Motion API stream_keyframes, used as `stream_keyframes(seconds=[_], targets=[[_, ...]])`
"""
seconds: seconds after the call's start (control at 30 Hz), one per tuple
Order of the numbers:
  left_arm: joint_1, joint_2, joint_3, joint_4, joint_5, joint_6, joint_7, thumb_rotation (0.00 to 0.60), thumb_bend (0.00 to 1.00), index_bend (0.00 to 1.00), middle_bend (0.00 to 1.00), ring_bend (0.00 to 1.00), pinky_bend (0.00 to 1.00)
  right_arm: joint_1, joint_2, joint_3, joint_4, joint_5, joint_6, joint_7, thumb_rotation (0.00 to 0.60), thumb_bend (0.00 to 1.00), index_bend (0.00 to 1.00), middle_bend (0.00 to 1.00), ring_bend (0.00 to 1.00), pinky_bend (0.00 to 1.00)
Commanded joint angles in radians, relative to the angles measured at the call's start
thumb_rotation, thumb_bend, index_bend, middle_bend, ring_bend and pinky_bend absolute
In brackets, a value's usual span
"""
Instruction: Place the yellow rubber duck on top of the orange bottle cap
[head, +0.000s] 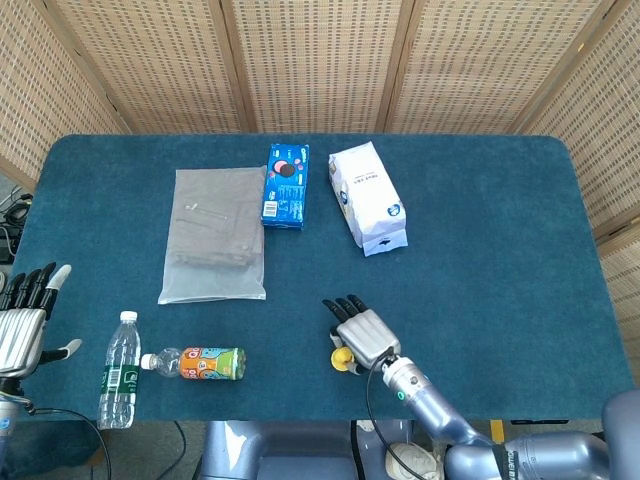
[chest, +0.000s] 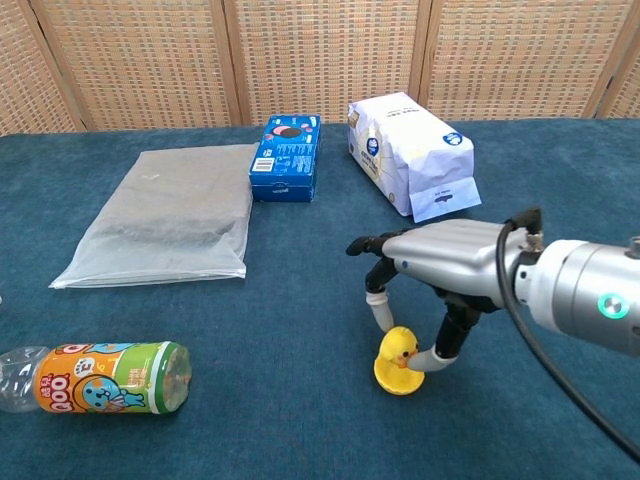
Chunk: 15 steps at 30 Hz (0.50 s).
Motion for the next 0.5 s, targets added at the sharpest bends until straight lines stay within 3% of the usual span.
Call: stream_keyframes(seconds=[0.03,0.5], targets=[[0.0,0.0,0.0,0.001,-0.001,-0.001,0.0,0.6,0.0,0.0,0.0,0.0,0.0,0.02,-0.035,-0.008,0.026,0.0,0.005,-0.025,0.6,0.28,0.6,0.0,0.0,0.0],[-0.006,-0.001,-0.002,0.008,-0.009,-0.012,-0.004,0.6,0.0,0.0,0.0,0.0,0.0,0.037,-0.054,-0.03,0.046,0.019,0.027,-0.045,0.6,0.25,0.57,0.0,0.0,0.0]])
